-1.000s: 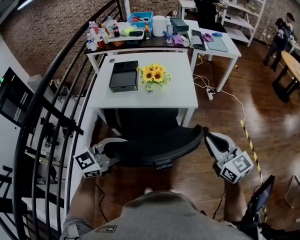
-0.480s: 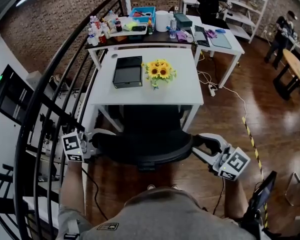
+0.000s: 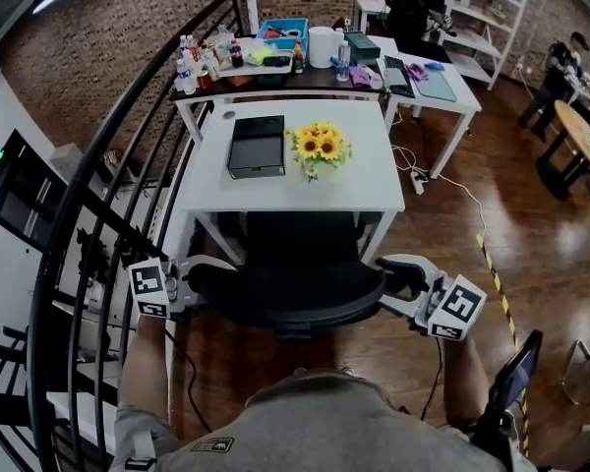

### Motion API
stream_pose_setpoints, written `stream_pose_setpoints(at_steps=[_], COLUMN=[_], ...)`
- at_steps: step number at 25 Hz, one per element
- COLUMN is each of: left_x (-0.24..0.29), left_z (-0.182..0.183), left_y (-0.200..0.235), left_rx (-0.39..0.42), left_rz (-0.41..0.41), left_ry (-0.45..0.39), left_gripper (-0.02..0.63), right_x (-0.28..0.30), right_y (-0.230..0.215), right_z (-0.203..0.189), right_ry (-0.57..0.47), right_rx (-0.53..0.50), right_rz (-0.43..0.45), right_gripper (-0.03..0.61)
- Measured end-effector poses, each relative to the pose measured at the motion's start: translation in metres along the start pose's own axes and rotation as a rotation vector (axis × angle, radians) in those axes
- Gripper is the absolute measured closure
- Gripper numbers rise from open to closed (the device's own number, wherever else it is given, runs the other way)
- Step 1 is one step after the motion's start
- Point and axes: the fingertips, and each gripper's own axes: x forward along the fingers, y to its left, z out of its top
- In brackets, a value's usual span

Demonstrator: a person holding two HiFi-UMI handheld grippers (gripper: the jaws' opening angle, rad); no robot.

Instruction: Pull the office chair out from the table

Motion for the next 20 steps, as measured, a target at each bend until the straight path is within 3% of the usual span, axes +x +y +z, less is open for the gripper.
stream_pose_setpoints(at_steps=[7, 9, 11, 20], left_x=[-0.001, -0.001, -0.002, -0.001], left_z=[0.001, 0.001, 0.001, 0.002], left_y=[0.002, 0.001, 0.001, -0.005], left_rx=[-0.005, -0.015, -0.027, -0.032], left_rz=[-0.016, -0.021, -0.020, 0.000], left_ry=[0.002, -0.012, -0.034, -0.084], left_gripper=[0.495, 0.495, 0.496, 0.489], right_x=[0.048, 0.056, 0.058, 0.054], right_y=[0.025, 0.028, 0.027, 0.033], right_z=[-0.010, -0.014, -0.014, -0.015], right_ry=[0.113, 0.123, 0.114, 0.120], right_rx=[-0.036, -0.031, -0.025, -0.016], right_rz=[0.282, 0.301, 0.303, 0.303], right_gripper=[0.331, 0.345, 0.441, 0.454])
